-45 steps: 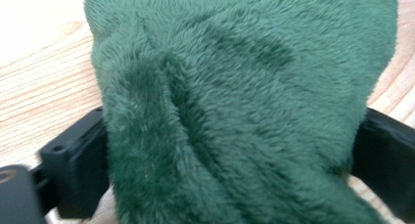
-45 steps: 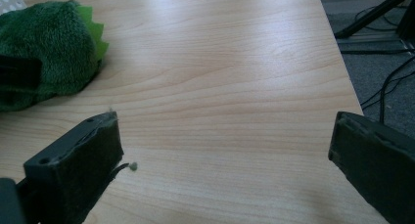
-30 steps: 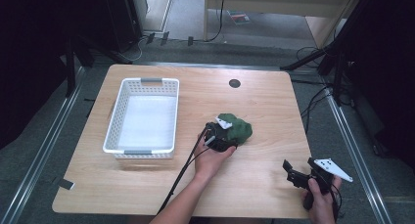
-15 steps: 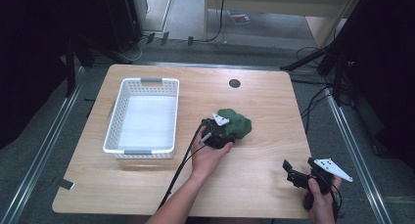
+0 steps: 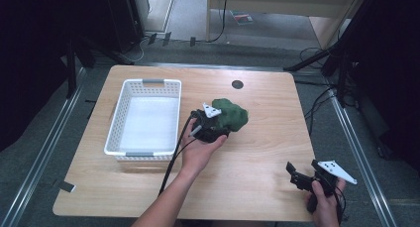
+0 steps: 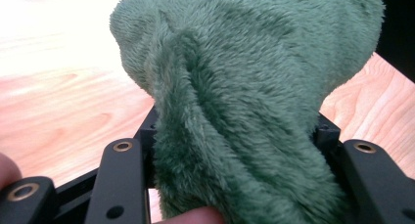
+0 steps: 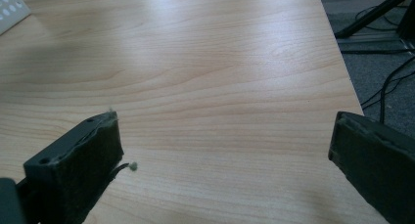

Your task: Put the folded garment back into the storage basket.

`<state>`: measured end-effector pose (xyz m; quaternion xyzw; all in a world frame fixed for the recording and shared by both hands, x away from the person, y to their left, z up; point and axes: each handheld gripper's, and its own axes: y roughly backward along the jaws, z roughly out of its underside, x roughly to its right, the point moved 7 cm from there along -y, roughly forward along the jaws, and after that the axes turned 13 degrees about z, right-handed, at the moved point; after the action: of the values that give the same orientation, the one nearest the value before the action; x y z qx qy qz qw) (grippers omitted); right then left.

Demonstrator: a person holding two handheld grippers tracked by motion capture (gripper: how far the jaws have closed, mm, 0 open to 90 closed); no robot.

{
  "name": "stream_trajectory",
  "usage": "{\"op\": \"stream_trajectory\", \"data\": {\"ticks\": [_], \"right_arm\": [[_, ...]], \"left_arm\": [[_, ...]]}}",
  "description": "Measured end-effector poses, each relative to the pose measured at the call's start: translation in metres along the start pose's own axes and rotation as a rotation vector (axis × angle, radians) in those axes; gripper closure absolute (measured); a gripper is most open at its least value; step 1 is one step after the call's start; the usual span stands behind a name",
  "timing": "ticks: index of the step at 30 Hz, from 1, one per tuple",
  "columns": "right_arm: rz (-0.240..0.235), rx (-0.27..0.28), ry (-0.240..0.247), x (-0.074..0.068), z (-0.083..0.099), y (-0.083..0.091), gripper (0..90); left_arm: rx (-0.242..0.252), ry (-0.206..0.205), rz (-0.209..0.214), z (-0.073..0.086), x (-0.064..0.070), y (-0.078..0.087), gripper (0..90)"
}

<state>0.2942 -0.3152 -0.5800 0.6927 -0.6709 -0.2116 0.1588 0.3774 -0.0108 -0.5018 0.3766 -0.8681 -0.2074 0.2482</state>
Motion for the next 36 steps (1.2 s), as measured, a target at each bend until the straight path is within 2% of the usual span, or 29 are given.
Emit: {"op": "stream_trajectory", "data": {"ticks": [1,10,19,20,23,24,25,28,29,34,36], "right_arm": [[0.000,0.000,0.000,0.000,0.000,0.000,0.0],[0.001,-0.001,0.002,0.000,0.000,0.000,0.0],[0.001,-0.001,0.003,0.000,0.000,0.000,0.0],[0.001,0.000,0.004,0.000,0.000,0.000,0.0],[0.003,-0.001,0.005,0.000,0.000,0.000,0.0],[0.003,-0.001,0.005,0.000,0.000,0.000,0.0],[0.003,-0.001,0.005,0.000,0.000,0.000,0.0],[0.003,-0.002,0.002,0.000,0.000,0.000,0.0],[0.003,-0.002,0.002,0.000,0.000,0.000,0.0],[0.006,-0.003,0.002,0.000,0.000,0.000,0.0],[0.006,-0.002,0.004,0.000,0.000,0.000,0.0]], "left_arm": [[0.000,0.000,0.000,0.000,0.000,0.000,45.1],[0.058,0.026,-0.001,-0.015,-0.019,0.033,44.8],[0.083,0.031,-0.022,-0.020,-0.036,0.054,44.7],[0.096,0.041,-0.026,-0.021,-0.042,0.061,44.7],[0.109,0.048,-0.035,-0.023,-0.048,0.069,44.7],[0.124,0.056,-0.045,-0.024,-0.055,0.076,44.7],[0.124,0.056,-0.045,-0.024,-0.055,0.076,44.7],[0.135,0.067,-0.069,-0.024,-0.070,0.089,44.7],[0.135,0.067,-0.069,-0.024,-0.070,0.089,44.7],[0.148,0.089,-0.098,-0.023,-0.089,0.105,44.6],[0.154,0.092,-0.104,-0.023,-0.092,0.108,44.6]]}}
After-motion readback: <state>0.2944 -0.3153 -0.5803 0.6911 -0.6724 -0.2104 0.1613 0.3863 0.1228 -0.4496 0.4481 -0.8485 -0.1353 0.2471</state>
